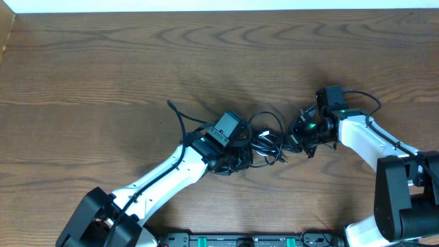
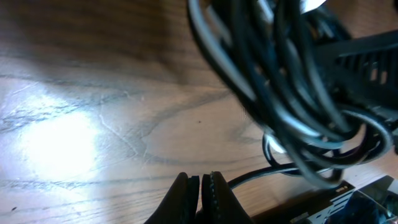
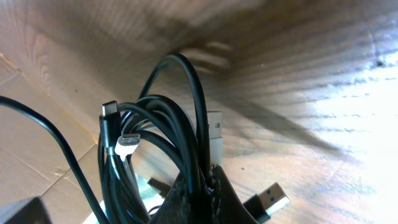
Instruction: Untangle cables
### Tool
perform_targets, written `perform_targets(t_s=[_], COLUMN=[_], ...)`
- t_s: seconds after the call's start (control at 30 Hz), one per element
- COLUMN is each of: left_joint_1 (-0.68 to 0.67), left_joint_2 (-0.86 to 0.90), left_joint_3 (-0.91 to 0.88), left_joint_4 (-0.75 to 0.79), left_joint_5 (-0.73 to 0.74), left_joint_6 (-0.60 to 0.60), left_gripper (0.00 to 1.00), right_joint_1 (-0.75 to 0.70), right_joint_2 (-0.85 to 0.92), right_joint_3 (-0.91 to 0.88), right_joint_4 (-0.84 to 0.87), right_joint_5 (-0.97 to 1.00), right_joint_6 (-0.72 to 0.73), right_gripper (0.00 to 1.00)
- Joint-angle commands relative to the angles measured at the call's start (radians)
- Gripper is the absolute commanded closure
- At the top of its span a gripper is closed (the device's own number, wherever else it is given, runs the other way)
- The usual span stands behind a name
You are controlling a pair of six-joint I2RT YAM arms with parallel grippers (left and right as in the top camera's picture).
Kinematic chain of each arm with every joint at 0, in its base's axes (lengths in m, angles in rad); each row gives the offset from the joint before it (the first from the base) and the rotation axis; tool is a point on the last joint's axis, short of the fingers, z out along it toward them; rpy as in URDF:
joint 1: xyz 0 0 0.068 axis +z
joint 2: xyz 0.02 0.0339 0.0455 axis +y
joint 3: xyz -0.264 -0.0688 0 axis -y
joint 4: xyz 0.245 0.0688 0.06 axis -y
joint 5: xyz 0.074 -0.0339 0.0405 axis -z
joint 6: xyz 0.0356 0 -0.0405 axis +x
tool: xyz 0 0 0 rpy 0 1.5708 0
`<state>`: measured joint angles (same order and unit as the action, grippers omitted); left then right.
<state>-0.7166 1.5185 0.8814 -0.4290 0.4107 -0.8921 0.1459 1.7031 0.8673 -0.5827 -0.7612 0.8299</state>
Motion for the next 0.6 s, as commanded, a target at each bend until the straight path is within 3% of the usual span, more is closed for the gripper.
perform_targets(t_s=[0.0,0.3,0.57], left_joint_1=[-0.002,-0.016,-0.083], left_joint_2=[-0.011,0.029,0.117], left_joint_3=[0.022,0.022,0.022], left_joint_4=[0.031,0.106,0.325], left_joint_5=[-0.031,-0.045,0.059], left_joint_6=[-0.043,-0.144,-0.233], left_gripper=[0.92,0.92,0.92], right_joint_1=[0.0,0.007,0.01], right_joint_2=[-0.011,-0.011,-0.011], right_joint_3=[0.001,0.001,0.001], right_joint_4=[-0.016,-0.015,-0.011], right_joint_5=[-0.016,-0.077,-0.072], right_joint_6=[0.0,0.0,0.0], right_gripper=[0.99,0.99,0.99])
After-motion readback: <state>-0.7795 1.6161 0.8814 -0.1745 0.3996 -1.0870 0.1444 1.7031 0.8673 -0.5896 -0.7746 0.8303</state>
